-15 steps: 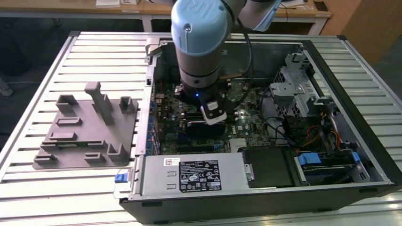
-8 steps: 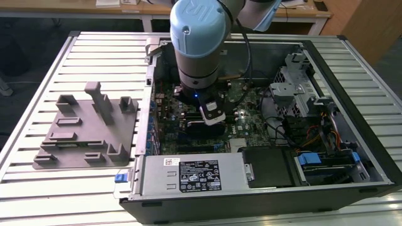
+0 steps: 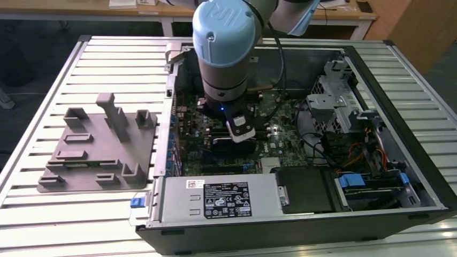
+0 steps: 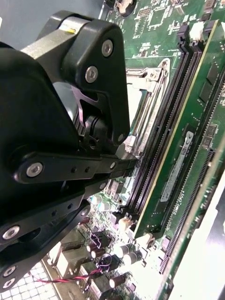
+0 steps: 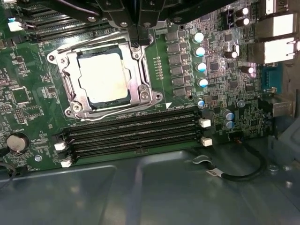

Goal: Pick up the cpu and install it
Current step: 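Install the second cpu locking lever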

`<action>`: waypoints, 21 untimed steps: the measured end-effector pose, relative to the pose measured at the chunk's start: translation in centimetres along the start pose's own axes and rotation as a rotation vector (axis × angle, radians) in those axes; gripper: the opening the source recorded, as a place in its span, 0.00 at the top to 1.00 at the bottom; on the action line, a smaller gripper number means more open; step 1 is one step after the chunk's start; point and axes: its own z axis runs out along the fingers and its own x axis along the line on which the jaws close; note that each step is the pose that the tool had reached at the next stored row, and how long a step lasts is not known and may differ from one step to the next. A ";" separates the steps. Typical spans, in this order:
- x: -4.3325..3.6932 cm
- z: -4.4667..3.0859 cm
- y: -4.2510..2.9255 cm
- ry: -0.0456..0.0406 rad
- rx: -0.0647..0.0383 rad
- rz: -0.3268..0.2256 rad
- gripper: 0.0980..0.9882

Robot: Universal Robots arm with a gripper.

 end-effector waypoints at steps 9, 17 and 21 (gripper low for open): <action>0.21 0.36 0.01 0.0007 -0.003 0.000 0.99; 0.42 0.64 -0.06 0.0008 -0.002 0.000 0.99; 0.42 0.52 -0.01 0.0006 -0.003 0.000 0.99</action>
